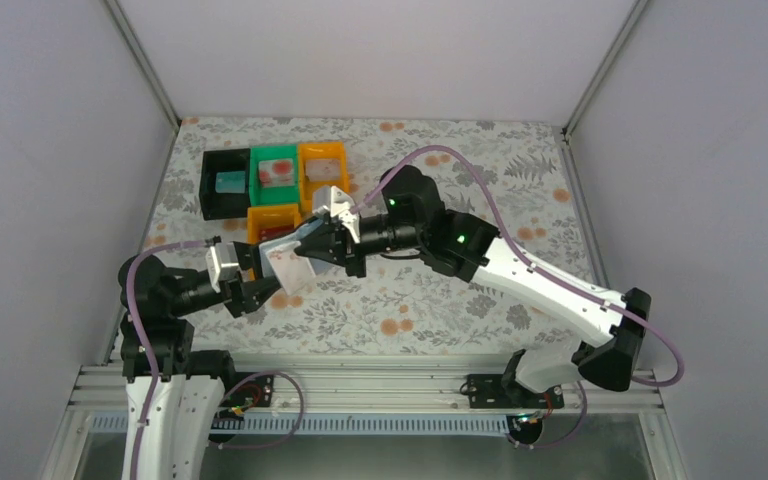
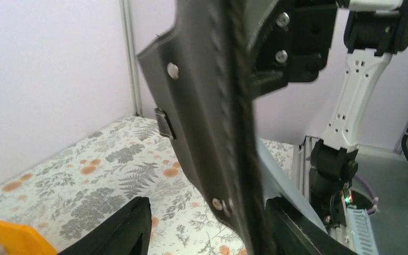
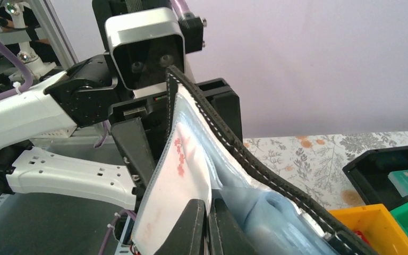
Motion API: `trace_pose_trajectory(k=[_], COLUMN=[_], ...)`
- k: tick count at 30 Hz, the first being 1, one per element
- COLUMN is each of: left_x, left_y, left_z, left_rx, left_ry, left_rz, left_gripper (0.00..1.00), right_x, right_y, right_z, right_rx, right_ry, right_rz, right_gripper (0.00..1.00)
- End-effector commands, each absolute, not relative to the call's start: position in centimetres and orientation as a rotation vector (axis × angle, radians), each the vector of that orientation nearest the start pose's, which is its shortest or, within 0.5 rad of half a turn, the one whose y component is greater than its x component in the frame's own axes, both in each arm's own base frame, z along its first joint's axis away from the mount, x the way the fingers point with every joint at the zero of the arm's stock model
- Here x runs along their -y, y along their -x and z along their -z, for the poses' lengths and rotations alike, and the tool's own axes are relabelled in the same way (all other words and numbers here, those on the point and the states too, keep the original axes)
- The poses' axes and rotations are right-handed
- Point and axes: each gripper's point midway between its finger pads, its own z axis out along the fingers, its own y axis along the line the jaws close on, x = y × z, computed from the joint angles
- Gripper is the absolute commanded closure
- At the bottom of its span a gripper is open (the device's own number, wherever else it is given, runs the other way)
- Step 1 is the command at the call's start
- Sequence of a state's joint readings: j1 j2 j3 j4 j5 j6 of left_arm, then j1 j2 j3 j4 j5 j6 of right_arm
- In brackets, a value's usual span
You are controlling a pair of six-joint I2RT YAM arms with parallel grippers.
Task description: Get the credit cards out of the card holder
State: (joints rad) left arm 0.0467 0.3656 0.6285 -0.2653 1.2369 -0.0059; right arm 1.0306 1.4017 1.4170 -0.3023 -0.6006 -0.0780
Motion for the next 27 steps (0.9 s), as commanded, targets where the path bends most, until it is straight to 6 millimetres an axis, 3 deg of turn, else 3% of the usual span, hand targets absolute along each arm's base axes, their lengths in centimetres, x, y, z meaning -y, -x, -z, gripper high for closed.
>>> trace_pose_trajectory(k=[1,7,11,14,18,21,25,27], left_x=[16.4,16.5,16.6,16.6,15.9,15.4,15.3,15.3], left_y=[-10.9,-10.3,-10.1,-10.1,-12.8,-14.1,-14.4,-14.3], left_z=[-33.3,-33.5,-33.6,-33.6,-34.1,-34.3,-34.2,-34.0], left_rx=[-1.291,-1.277,-1.280,-1.281,-1.337,-1.367,-1.380,-1.390], left_ry=[-1.038,-1.062,-1.067,-1.067,-0.933,-0.837,-0.811,-0.807], left_rz=[1.003,1.024,1.043,1.041,0.962,0.961,0.963,0.972], left_gripper=[0.42,0.18,0.08,0.06,0.29,0.63,0.90,0.97], right_x=[-40.8,-40.7,-40.8,-40.8,-40.9,-41.0,-41.2,-41.2], right_y=[-16.2,-16.1,-16.0,-15.7,-15.1,-14.5,-14.2,-14.0], right_z=[-39.0,-38.7,-38.8,-38.8,-38.8,-38.6,-37.9,-37.7], right_rx=[-1.401,-1.403,-1.398,-1.384,-1.366,-1.349,-1.355,-1.352], right_ry=[1.291,1.305,1.316,1.335,1.372,1.407,1.442,1.453], right_rz=[-1.123,-1.128,-1.133,-1.142,-1.169,-1.194,-1.213,-1.222], right_gripper=[0.96,0.96,0.96,0.96,0.96,0.96,0.96,0.96])
